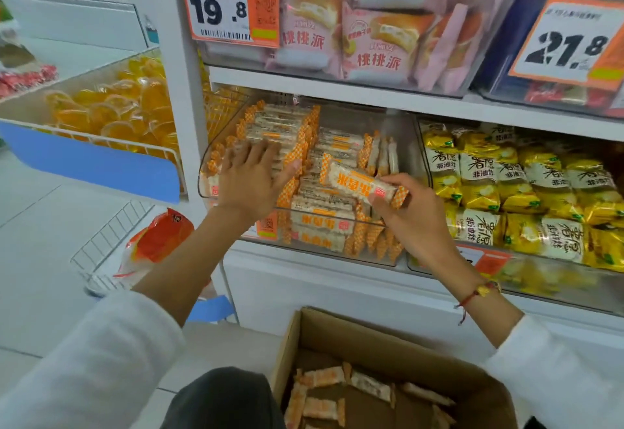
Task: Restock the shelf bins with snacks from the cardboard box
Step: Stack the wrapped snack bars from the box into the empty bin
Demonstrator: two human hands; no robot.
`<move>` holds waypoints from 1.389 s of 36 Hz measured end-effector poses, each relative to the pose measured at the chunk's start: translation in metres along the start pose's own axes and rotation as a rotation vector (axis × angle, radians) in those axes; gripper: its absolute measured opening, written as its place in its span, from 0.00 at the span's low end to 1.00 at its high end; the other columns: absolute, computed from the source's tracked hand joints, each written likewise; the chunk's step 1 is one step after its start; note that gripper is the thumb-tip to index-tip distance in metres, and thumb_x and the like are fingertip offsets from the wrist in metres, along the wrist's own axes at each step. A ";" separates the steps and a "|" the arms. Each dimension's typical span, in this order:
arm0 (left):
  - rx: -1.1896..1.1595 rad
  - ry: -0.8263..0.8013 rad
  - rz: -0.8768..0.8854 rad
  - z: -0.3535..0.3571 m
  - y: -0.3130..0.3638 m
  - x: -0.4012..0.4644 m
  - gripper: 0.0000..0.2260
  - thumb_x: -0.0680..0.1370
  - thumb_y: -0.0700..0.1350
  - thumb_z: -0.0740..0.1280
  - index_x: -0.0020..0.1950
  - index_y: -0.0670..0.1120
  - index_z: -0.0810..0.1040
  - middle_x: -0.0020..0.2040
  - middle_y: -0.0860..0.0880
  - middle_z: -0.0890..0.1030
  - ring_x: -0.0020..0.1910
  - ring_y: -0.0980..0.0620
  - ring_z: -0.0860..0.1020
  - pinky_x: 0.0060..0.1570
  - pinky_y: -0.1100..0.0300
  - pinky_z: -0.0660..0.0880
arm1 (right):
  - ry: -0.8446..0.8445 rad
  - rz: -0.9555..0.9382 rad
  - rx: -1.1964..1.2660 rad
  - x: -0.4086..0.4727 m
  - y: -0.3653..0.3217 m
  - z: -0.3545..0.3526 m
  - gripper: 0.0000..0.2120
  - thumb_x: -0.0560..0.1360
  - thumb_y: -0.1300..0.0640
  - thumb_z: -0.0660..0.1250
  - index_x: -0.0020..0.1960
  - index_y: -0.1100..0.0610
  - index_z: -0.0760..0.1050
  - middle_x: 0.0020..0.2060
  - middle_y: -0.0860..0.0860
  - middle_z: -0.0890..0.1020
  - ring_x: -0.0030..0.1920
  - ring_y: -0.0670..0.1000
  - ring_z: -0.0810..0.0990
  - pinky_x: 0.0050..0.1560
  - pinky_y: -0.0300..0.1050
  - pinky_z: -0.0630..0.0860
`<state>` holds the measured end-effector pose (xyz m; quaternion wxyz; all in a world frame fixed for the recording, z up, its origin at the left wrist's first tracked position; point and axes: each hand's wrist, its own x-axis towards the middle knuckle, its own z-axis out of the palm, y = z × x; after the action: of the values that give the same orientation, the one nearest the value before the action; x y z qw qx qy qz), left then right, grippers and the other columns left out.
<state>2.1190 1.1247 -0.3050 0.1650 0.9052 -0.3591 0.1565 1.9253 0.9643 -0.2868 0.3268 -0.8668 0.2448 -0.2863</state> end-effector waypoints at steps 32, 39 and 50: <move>-0.135 0.438 0.226 0.026 -0.033 -0.006 0.18 0.83 0.51 0.51 0.61 0.51 0.80 0.58 0.48 0.80 0.55 0.42 0.76 0.55 0.51 0.68 | 0.175 0.016 -0.248 0.148 0.022 0.067 0.13 0.72 0.59 0.63 0.55 0.51 0.79 0.44 0.45 0.80 0.50 0.49 0.78 0.56 0.47 0.75; -0.150 0.448 0.212 0.026 -0.031 -0.006 0.18 0.83 0.50 0.52 0.60 0.49 0.81 0.58 0.48 0.80 0.56 0.43 0.76 0.56 0.51 0.68 | 0.056 -0.072 -0.385 0.183 0.022 0.094 0.13 0.76 0.56 0.62 0.58 0.47 0.77 0.59 0.51 0.79 0.62 0.53 0.75 0.63 0.51 0.72; -0.140 0.490 0.202 0.025 -0.029 -0.008 0.15 0.83 0.48 0.56 0.58 0.49 0.82 0.57 0.48 0.81 0.53 0.44 0.78 0.54 0.51 0.69 | 0.035 -0.051 -0.274 0.206 0.025 0.103 0.14 0.75 0.58 0.67 0.60 0.53 0.79 0.59 0.54 0.79 0.59 0.54 0.78 0.62 0.47 0.74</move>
<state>2.1374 1.1393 -0.3356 0.2925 0.7864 -0.4068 0.3613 2.1343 0.8656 -0.2997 0.1936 -0.9040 0.2653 -0.2736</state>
